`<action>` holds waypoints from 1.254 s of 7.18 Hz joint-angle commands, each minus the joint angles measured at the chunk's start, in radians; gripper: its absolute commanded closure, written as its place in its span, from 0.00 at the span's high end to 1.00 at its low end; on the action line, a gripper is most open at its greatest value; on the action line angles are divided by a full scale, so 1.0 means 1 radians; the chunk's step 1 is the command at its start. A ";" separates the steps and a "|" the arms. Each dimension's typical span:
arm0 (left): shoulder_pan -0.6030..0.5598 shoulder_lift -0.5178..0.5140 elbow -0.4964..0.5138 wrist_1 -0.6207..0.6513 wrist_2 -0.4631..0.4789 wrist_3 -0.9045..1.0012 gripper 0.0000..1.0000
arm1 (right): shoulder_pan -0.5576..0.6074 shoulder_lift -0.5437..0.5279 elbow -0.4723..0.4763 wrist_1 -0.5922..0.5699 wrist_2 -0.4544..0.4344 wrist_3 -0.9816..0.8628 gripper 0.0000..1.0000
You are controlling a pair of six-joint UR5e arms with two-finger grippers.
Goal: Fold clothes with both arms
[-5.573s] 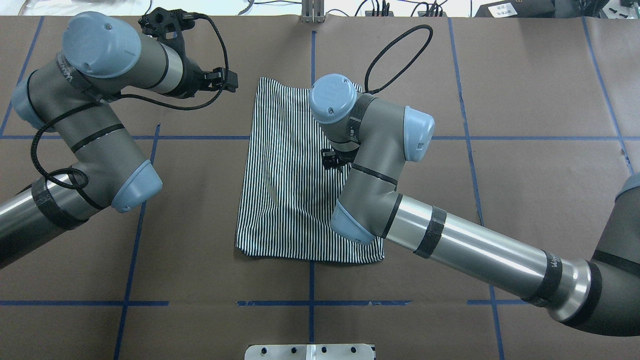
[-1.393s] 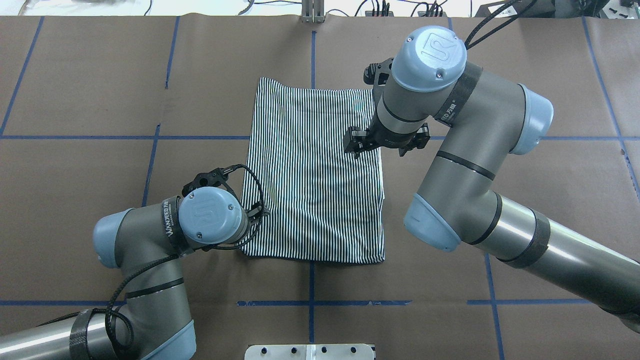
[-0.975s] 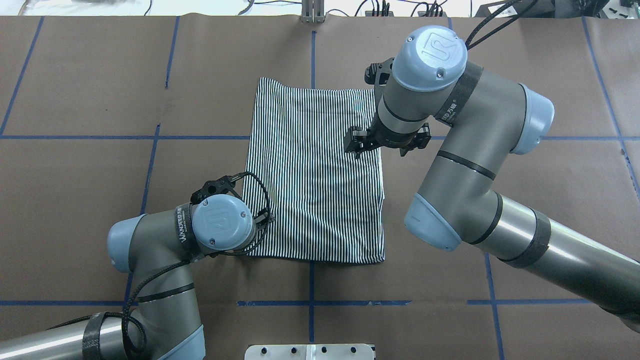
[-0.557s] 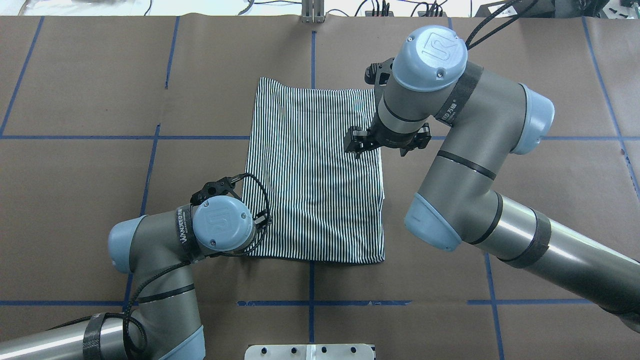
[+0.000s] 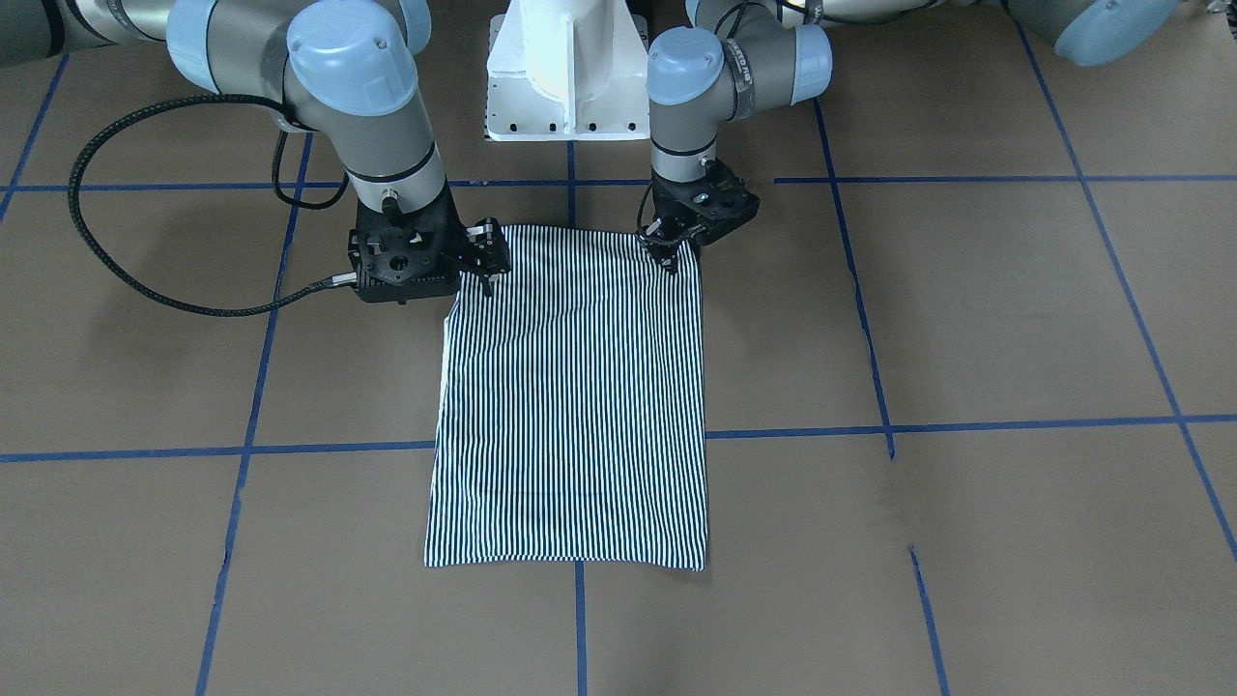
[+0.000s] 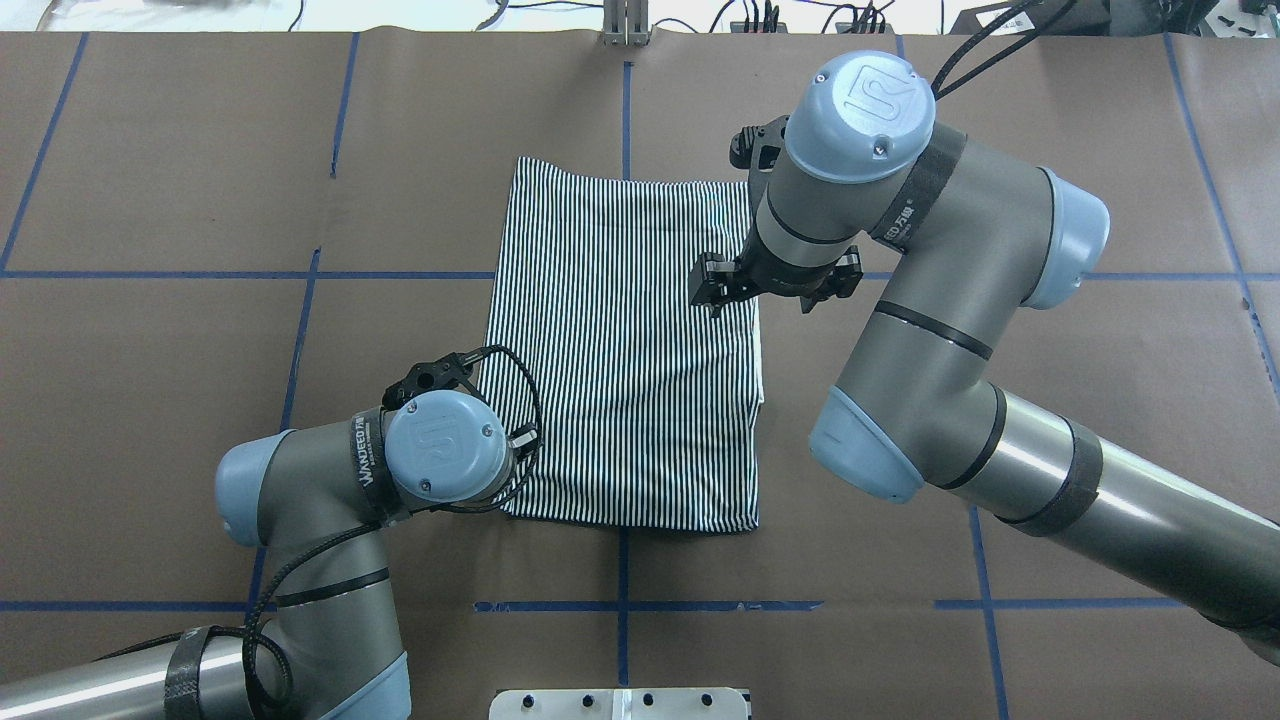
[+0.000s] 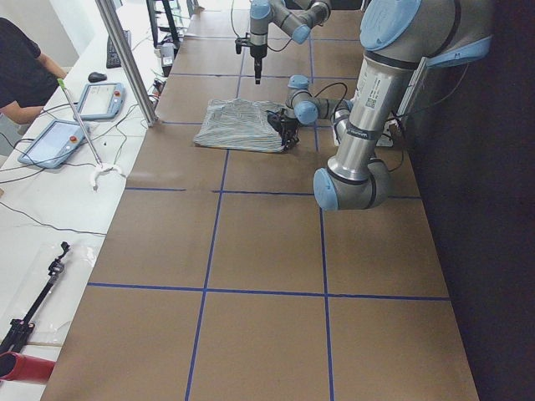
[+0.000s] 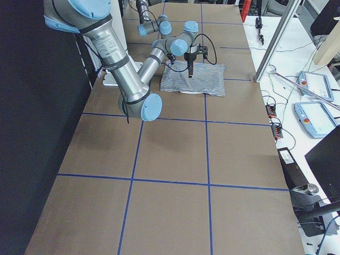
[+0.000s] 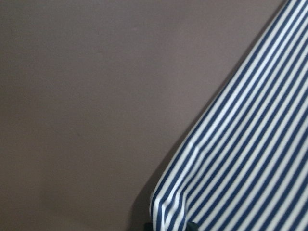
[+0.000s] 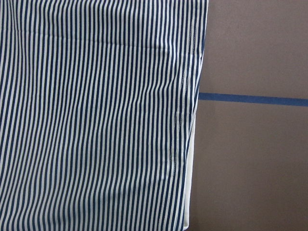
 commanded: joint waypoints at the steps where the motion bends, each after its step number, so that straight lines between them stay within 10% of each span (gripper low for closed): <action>1: 0.000 -0.001 -0.007 -0.002 -0.003 0.010 0.00 | 0.000 -0.005 0.000 0.000 0.000 0.000 1.00; 3: -0.003 0.010 -0.029 0.000 0.004 0.095 0.00 | -0.017 -0.005 0.003 0.010 0.003 0.087 1.00; 9: -0.026 0.011 -0.093 -0.003 0.000 0.246 0.00 | -0.248 -0.030 0.025 0.145 -0.145 1.111 1.00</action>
